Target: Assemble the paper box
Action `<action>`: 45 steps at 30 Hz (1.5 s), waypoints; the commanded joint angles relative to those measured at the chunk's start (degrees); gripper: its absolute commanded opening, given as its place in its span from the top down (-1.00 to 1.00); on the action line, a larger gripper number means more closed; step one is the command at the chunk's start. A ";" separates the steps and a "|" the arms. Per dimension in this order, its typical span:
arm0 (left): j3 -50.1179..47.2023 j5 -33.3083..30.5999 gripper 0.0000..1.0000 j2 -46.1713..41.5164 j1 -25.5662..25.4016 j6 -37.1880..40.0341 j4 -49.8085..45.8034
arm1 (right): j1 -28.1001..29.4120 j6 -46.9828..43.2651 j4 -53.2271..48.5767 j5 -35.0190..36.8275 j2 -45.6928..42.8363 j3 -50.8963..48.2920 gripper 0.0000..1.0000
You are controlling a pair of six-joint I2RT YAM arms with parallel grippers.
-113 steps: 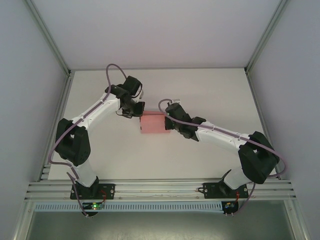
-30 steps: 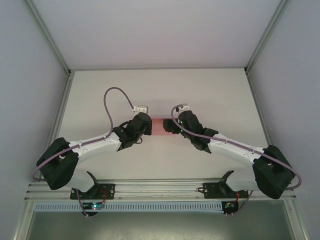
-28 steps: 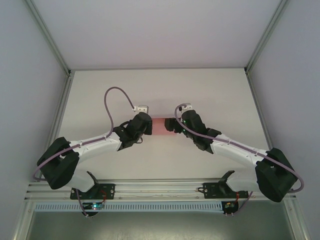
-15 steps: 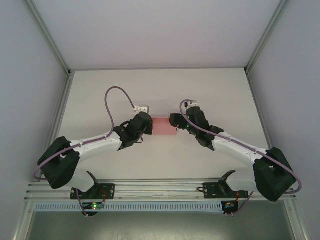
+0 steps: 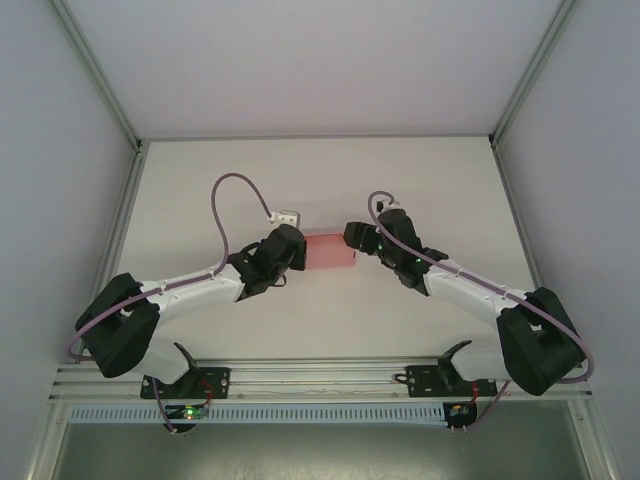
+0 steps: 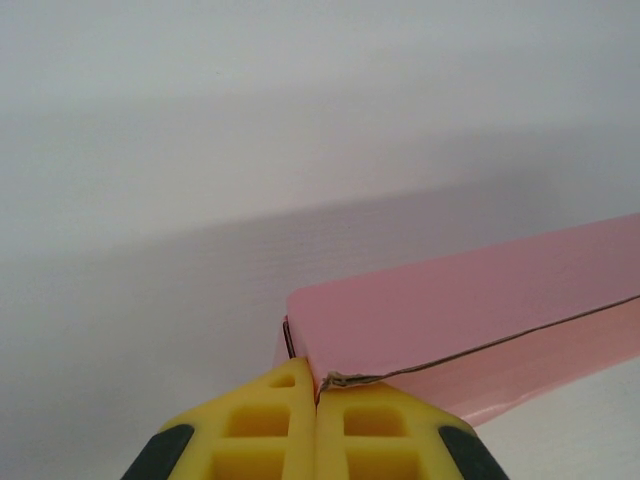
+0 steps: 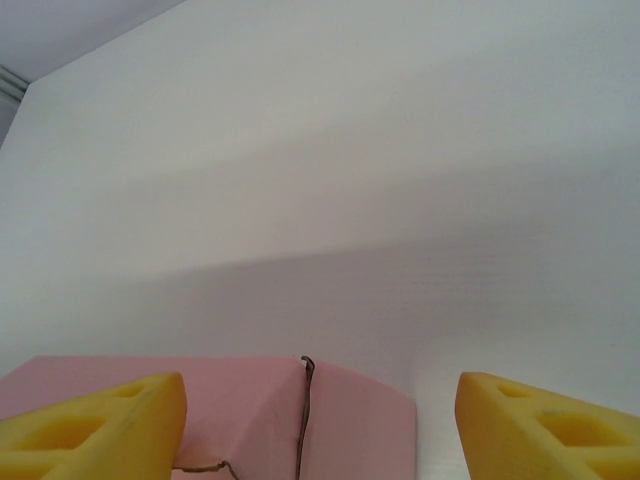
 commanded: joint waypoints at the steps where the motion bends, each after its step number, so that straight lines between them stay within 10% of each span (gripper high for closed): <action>1: -2.21 3.04 1.00 2.74 -0.95 1.29 -9.14 | -0.87 0.69 -1.89 -1.30 0.85 -1.55 -0.37; 32: 1.18 8.96 0.36 0.60 -0.97 5.02 -9.30 | -0.18 8.18 2.77 -5.54 8.40 -4.97 0.27; 45: 3.10 17.14 -0.27 -0.42 -0.09 7.12 -7.81 | -0.27 10.08 3.00 -6.64 10.98 -5.40 0.42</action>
